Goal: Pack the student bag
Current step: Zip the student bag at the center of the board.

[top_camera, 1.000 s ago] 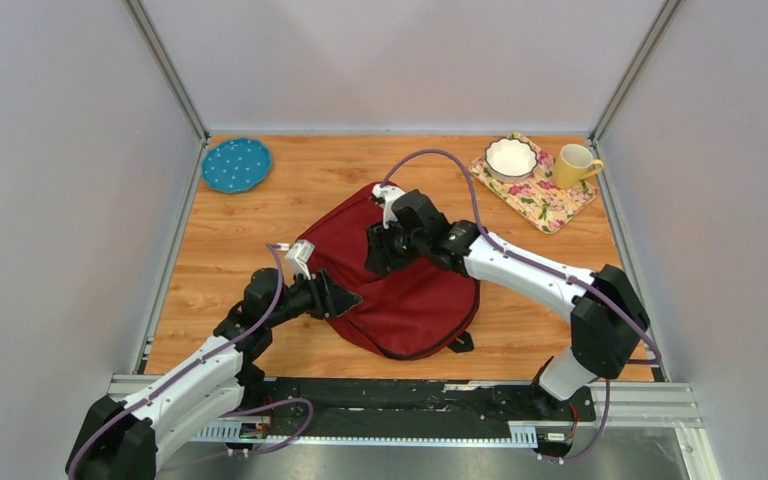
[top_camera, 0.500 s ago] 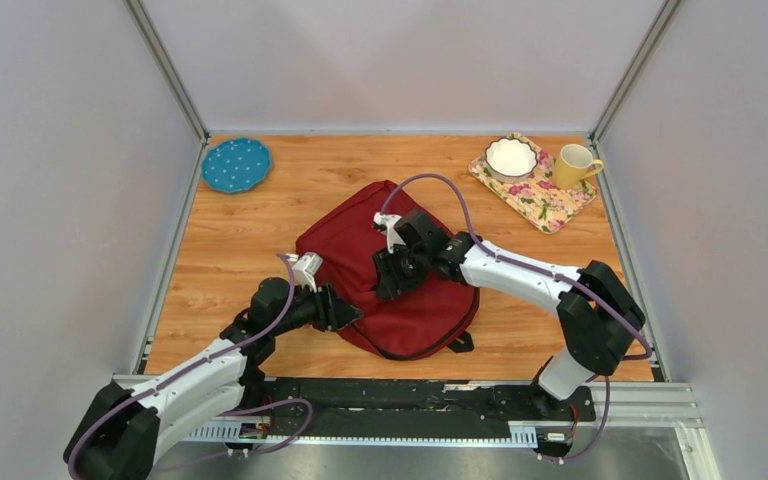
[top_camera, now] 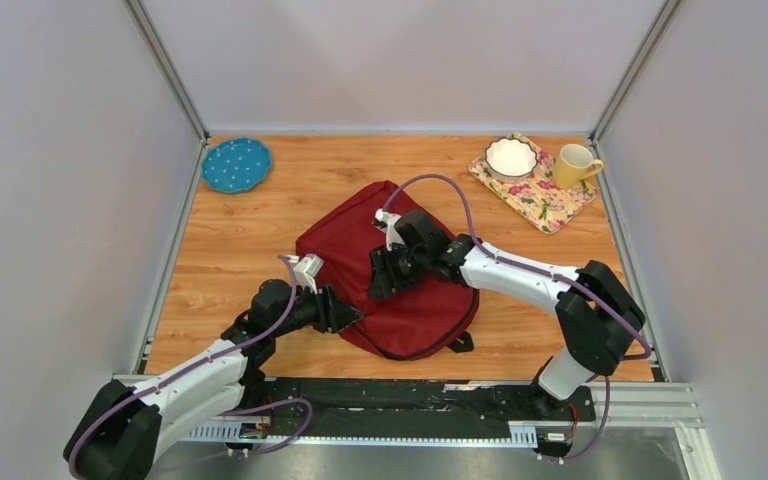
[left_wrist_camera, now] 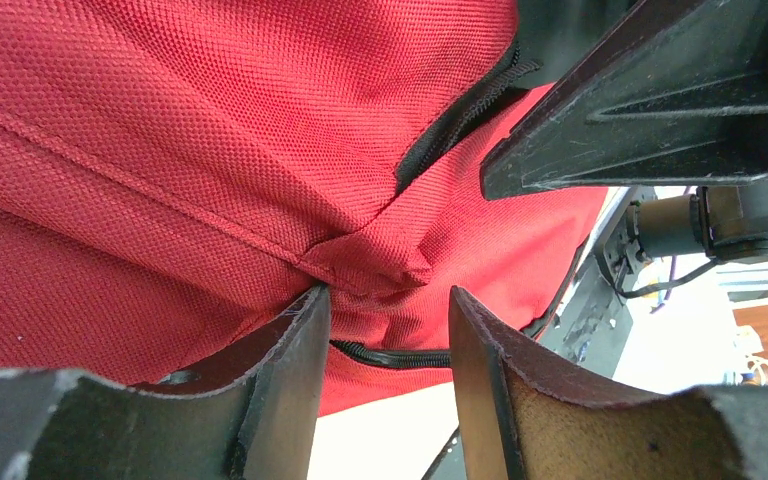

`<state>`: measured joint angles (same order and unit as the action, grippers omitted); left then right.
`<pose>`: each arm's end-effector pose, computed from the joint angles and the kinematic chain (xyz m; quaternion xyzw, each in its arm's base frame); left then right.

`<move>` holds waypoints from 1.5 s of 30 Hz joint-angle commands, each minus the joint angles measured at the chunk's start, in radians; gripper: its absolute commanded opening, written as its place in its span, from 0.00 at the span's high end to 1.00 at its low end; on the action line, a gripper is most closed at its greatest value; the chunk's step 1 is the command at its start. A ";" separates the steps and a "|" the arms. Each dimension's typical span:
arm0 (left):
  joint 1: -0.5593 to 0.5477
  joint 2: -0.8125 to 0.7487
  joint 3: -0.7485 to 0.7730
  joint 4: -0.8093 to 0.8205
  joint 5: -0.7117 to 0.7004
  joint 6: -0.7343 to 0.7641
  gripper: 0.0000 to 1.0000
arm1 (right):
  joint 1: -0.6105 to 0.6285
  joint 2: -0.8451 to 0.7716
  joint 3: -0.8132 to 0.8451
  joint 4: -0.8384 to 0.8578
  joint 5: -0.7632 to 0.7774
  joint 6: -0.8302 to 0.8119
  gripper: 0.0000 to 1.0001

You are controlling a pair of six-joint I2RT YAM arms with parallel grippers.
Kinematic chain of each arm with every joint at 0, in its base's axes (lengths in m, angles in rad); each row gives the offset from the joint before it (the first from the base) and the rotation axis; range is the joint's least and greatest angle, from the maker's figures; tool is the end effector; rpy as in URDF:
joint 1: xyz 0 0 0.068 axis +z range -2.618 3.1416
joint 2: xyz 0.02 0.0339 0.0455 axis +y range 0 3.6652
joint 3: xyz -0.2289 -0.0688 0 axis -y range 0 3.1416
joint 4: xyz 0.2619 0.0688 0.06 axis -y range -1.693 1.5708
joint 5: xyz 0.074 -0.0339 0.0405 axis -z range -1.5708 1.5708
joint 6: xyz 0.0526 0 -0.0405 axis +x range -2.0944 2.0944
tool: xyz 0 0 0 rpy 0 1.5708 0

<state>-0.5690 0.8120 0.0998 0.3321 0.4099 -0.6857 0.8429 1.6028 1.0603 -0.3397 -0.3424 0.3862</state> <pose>0.1685 -0.1327 0.1085 0.0667 0.8159 -0.4587 0.3456 0.2271 0.2813 0.1631 -0.2660 0.8905 0.3228 0.1793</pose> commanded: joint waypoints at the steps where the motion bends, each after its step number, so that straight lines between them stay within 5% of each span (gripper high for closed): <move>1: -0.005 0.009 -0.002 0.028 -0.002 0.012 0.45 | -0.001 -0.027 0.029 0.073 0.005 0.135 0.45; 12: -0.005 -0.004 0.005 0.015 -0.006 0.006 0.45 | 0.019 -0.110 -0.071 0.133 0.215 0.494 0.45; 19: -0.005 0.024 0.037 0.021 -0.003 0.003 0.45 | 0.068 -0.095 -0.016 0.056 0.310 0.520 0.68; 26: -0.005 0.015 0.046 0.001 -0.003 0.009 0.45 | 0.137 -0.205 -0.060 0.002 0.442 0.499 0.48; 35: -0.005 -0.005 0.054 -0.018 -0.014 0.011 0.45 | 0.145 -0.325 -0.102 0.048 0.499 0.407 0.47; 45: -0.005 -0.014 0.067 -0.016 -0.006 0.002 0.45 | 0.111 -0.173 0.006 0.123 0.379 0.287 0.52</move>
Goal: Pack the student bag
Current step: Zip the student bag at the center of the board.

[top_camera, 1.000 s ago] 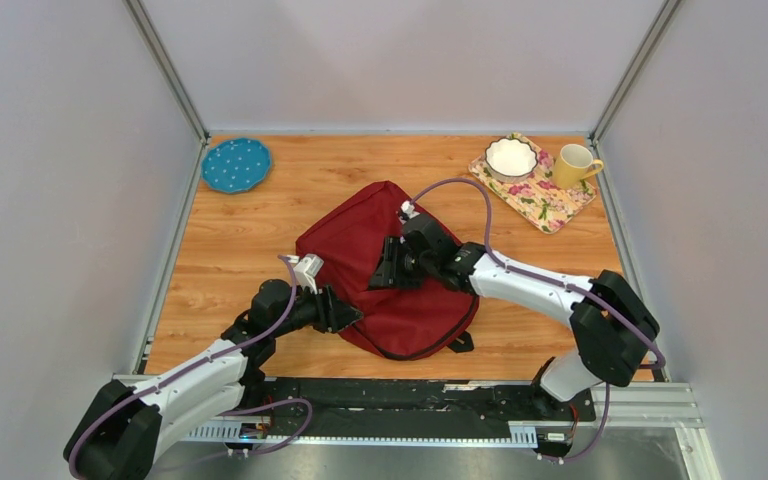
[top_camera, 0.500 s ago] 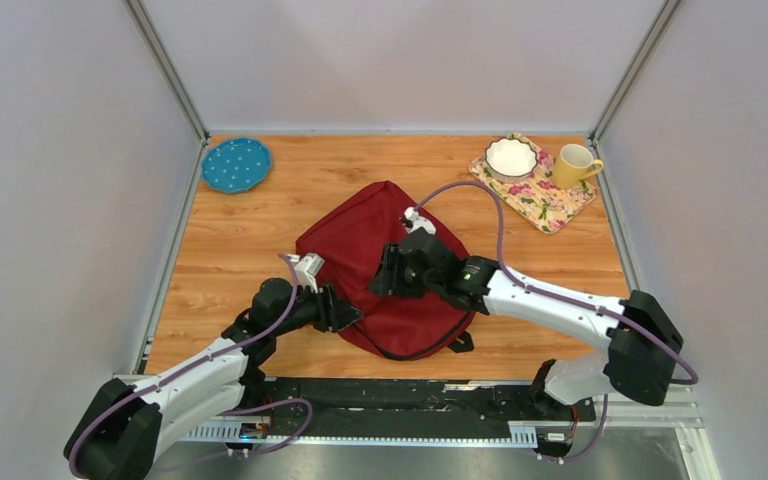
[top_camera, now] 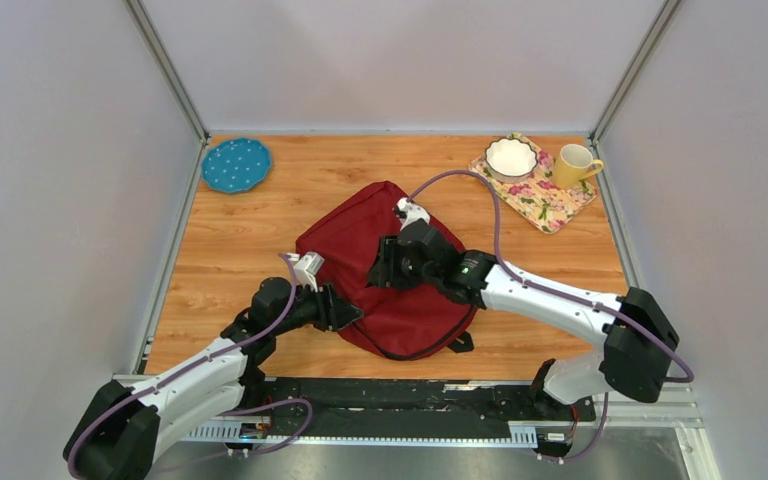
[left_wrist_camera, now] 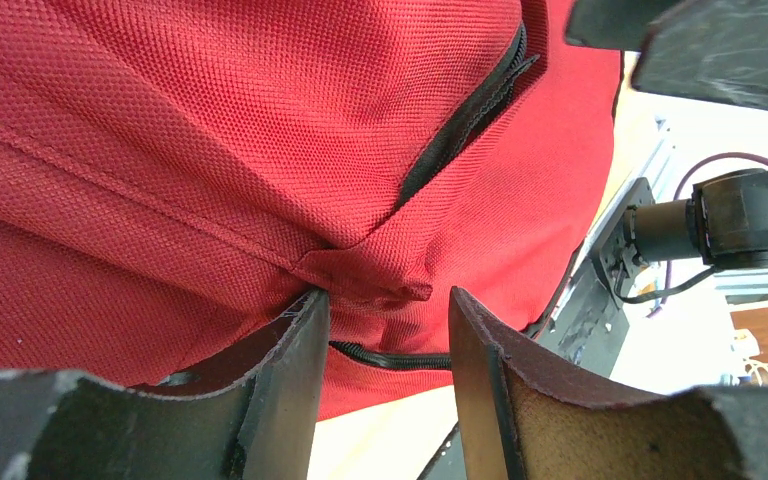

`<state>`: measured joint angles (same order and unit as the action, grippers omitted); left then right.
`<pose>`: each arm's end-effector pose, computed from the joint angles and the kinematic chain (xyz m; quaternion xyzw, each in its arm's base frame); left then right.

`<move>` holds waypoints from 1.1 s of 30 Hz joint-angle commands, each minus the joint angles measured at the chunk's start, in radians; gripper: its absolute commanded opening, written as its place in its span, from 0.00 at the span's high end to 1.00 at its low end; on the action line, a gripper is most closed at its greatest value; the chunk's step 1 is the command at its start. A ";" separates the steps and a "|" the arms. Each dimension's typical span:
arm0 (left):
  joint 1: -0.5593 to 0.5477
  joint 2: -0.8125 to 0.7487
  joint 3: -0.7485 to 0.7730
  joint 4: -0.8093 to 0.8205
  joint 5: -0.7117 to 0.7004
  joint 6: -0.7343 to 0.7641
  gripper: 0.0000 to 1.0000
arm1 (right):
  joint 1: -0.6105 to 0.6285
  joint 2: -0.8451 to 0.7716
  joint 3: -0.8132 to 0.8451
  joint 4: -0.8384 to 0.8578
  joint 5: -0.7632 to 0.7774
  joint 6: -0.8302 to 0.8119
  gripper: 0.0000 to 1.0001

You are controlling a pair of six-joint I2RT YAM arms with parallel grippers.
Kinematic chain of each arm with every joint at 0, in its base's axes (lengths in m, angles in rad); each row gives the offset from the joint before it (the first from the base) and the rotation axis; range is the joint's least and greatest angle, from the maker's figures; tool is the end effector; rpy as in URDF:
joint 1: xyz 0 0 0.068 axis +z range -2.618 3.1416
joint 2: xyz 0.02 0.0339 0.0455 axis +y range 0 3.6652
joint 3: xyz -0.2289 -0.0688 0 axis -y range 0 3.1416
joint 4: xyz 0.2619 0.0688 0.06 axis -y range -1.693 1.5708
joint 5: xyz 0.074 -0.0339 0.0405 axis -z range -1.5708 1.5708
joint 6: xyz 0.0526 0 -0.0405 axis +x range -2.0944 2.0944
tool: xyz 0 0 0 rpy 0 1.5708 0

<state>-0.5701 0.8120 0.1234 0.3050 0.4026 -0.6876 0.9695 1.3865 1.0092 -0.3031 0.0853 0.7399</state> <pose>0.1710 -0.1341 0.1137 0.0640 0.8174 -0.4564 0.3457 0.1971 0.2794 0.2183 -0.0850 0.8979 0.2993 0.3115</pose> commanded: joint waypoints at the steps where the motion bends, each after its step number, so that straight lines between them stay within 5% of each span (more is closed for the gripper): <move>1: -0.004 -0.013 0.044 0.013 0.001 0.003 0.45 | -0.021 0.052 0.058 0.097 -0.099 -0.076 0.52; 33: -0.004 -0.013 0.033 0.032 0.002 -0.003 0.45 | -0.057 0.118 0.051 0.052 -0.133 -0.105 0.59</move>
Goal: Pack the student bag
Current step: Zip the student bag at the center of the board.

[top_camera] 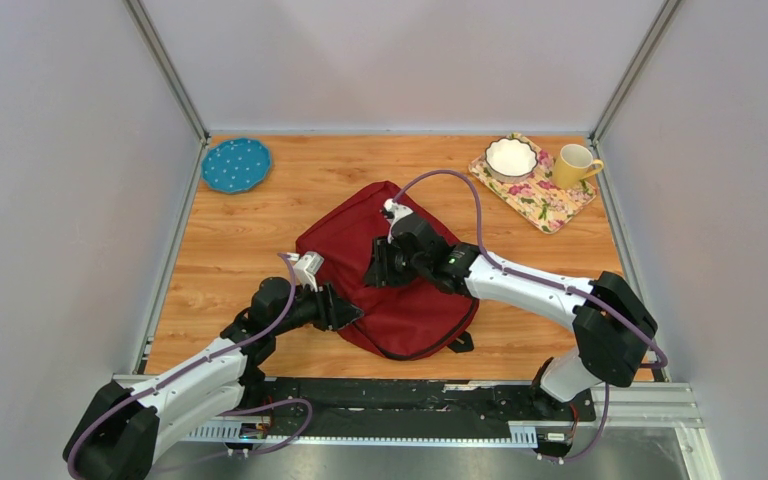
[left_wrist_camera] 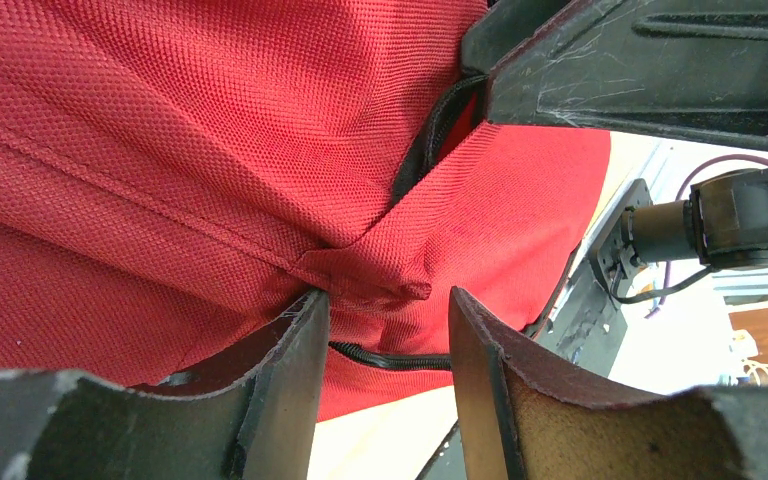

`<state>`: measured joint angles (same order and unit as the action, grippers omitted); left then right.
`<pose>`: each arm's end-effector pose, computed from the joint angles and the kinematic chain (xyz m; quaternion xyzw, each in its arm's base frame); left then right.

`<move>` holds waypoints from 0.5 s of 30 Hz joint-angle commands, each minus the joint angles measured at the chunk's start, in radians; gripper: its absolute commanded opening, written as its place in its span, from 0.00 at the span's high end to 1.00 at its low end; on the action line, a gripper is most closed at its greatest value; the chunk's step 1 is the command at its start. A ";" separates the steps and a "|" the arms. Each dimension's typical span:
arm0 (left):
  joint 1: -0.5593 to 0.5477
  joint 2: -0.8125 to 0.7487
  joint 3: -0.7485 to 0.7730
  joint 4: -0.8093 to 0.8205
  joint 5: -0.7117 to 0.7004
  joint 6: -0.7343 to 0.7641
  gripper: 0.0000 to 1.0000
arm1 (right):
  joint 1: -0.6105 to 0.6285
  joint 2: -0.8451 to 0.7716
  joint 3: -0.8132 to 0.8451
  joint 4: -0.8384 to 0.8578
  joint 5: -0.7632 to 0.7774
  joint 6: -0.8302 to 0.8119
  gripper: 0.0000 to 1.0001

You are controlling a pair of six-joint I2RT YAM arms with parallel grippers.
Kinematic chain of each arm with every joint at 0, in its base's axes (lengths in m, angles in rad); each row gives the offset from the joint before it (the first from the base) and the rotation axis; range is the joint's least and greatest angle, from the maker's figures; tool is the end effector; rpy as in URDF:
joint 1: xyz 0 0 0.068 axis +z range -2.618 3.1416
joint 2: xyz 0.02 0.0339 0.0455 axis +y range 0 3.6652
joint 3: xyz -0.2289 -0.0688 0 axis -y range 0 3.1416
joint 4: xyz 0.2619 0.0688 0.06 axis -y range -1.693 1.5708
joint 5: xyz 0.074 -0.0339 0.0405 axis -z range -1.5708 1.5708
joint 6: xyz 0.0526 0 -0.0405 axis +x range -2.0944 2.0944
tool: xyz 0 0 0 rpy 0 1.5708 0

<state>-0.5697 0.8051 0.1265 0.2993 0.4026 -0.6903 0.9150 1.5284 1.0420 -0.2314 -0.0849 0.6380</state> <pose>0.1713 -0.1342 0.1155 0.0631 0.8163 -0.4576 0.3467 0.2191 0.2921 0.1897 -0.1430 0.8985 0.3172 0.2678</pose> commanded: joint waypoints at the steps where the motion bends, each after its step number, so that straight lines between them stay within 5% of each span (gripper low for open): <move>1: -0.004 -0.004 0.030 0.038 0.002 0.000 0.45 | -0.002 -0.022 0.018 -0.022 0.031 -0.003 0.59; 15: -0.005 -0.003 0.028 0.043 0.005 -0.003 0.45 | -0.001 0.010 0.036 -0.032 -0.055 0.038 0.71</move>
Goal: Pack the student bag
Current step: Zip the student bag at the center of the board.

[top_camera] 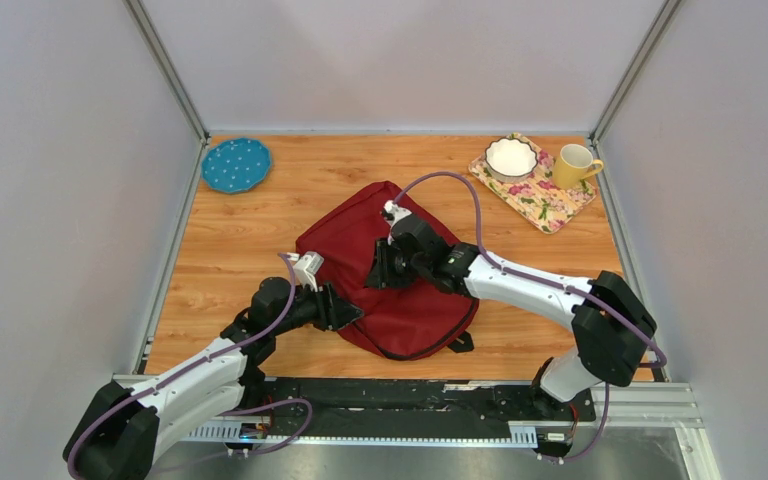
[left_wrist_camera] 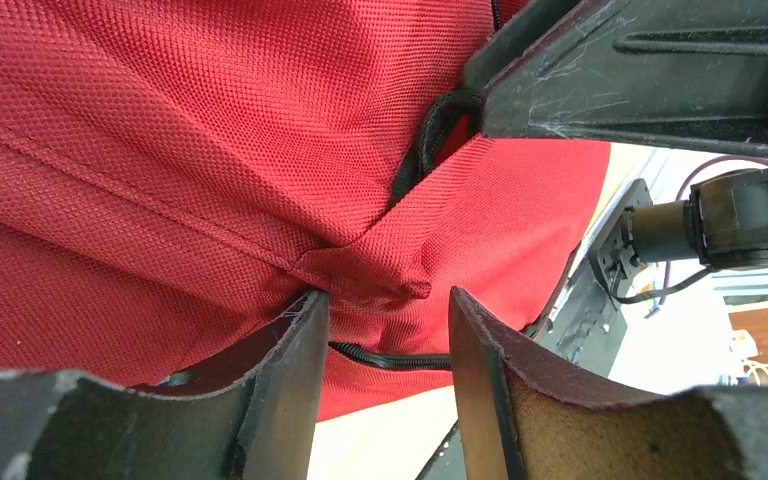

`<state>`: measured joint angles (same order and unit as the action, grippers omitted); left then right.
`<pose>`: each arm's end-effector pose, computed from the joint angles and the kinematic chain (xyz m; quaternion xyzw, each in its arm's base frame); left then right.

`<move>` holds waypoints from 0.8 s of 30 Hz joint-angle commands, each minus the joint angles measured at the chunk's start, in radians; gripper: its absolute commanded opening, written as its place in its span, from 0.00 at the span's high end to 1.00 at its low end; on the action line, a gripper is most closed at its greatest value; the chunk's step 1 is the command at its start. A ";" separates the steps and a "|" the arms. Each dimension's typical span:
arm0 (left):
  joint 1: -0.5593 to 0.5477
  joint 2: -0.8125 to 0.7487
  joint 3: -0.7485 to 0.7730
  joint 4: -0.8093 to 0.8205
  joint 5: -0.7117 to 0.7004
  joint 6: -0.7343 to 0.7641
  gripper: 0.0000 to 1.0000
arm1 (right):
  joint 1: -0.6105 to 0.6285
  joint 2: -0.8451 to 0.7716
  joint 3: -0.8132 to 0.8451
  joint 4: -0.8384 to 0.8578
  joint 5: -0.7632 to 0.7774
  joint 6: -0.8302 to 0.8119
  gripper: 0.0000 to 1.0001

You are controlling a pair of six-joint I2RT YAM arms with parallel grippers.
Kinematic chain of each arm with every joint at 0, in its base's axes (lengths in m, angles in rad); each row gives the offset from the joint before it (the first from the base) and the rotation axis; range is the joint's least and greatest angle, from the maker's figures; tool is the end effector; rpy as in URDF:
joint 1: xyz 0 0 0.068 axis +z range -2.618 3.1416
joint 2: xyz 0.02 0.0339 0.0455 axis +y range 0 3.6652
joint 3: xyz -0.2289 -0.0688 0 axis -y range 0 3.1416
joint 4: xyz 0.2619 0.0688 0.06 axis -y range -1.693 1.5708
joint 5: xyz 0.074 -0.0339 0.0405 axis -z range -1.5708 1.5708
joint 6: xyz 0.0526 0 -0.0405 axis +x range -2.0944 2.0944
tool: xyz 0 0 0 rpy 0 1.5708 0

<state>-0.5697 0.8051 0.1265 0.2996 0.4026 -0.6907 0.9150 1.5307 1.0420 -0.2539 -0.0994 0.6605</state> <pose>0.1713 -0.1342 0.1155 0.0630 0.8162 -0.4578 0.3468 0.2174 0.2911 0.1868 -0.1359 0.9044 0.3169 0.2513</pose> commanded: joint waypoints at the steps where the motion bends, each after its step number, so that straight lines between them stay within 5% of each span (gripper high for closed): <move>1: -0.004 -0.003 0.028 0.042 0.007 -0.003 0.45 | -0.001 0.008 0.036 -0.008 -0.054 0.016 0.71; 17: -0.004 -0.003 0.028 0.052 0.005 -0.006 0.45 | -0.001 0.051 0.056 0.027 -0.123 0.031 0.71; 24: -0.004 -0.009 0.024 0.050 0.002 -0.007 0.45 | 0.001 0.065 0.075 0.022 -0.091 0.021 0.61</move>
<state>-0.5697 0.8062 0.1265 0.3008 0.4023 -0.6926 0.9150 1.5898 1.0729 -0.2489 -0.2001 0.6846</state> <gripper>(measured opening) 0.553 0.378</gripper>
